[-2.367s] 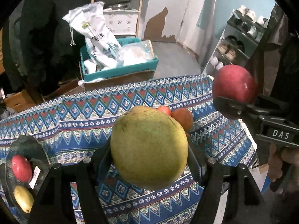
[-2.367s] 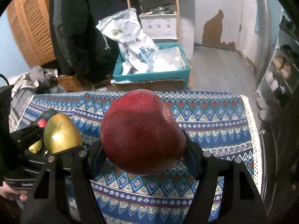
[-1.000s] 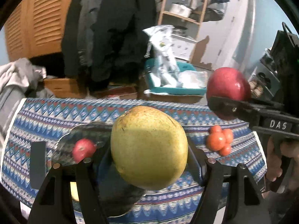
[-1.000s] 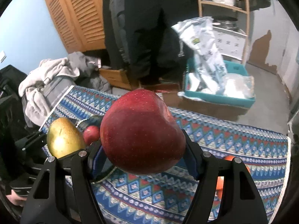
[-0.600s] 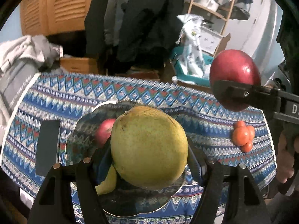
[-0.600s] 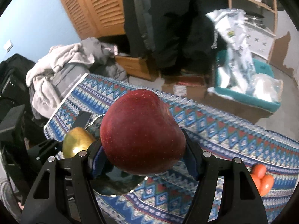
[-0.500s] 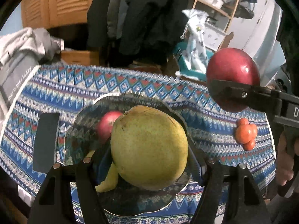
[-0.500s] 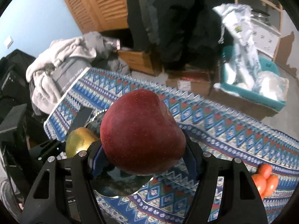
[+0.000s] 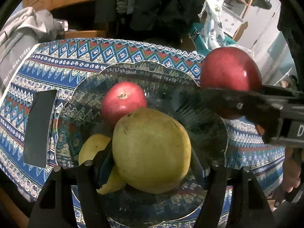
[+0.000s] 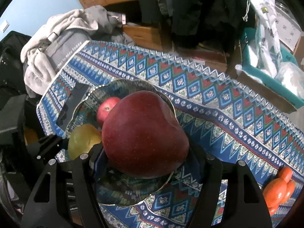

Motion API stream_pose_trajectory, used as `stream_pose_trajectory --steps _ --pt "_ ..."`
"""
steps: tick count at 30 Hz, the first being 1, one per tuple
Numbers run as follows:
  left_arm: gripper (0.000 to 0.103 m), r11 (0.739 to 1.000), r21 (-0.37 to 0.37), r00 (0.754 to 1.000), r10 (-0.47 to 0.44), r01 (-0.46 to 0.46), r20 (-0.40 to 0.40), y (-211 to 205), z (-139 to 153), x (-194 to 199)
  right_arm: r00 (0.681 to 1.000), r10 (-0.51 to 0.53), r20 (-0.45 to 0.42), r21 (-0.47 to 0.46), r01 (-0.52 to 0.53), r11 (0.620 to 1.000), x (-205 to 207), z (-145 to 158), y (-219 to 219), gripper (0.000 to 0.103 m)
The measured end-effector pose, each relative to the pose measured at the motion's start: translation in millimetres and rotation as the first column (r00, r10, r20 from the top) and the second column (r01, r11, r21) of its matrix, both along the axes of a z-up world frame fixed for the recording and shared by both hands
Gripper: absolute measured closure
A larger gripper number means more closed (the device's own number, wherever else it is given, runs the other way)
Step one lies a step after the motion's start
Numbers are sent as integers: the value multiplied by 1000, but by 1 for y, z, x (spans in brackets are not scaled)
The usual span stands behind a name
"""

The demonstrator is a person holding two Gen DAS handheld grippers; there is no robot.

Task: Organize fruits
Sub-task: 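Carry the pear with the left tool while the right tool carries the apple over the glass bowl, then open the left gripper releasing the pear while the right gripper lowers the apple into the bowl, then open the right gripper and withdraw both tools from the bowl toward the oranges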

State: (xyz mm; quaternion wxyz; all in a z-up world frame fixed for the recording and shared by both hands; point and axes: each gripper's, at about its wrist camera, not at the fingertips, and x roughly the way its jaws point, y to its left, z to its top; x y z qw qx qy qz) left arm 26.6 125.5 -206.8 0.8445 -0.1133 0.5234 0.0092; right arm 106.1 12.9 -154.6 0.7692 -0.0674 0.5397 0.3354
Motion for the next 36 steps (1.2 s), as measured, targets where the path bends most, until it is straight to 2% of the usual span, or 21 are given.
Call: stream_pose_trajectory --steps 8,10,14,19,29,33,36 --pt "31 1000 -14 1000 -13 13 -25 -5 -5 3 999 12 -52 -16 -12 1000 -1 -18 5 32" --pt "30 998 -55 1000 -11 10 -22 -2 -3 3 998 14 -62 -18 -15 1000 0 -21 7 32" --pt "26 996 -89 1000 14 -16 -28 5 1 1 999 7 -54 -36 -9 999 0 -24 9 31" --pt "23 998 -62 1000 28 -29 -11 7 11 -6 994 -16 -107 -4 15 1000 7 -29 6 31" --pt "23 996 -52 997 71 -70 28 20 33 -11 995 -4 -96 -51 -1 999 -3 -24 7 29" --pt "22 995 -63 995 85 -81 52 27 44 -13 996 9 -92 -51 -14 999 -11 -18 4 29" --pt "22 994 -63 994 92 -88 61 28 48 -14 996 10 -85 -16 -11 1000 -13 -8 1 29"
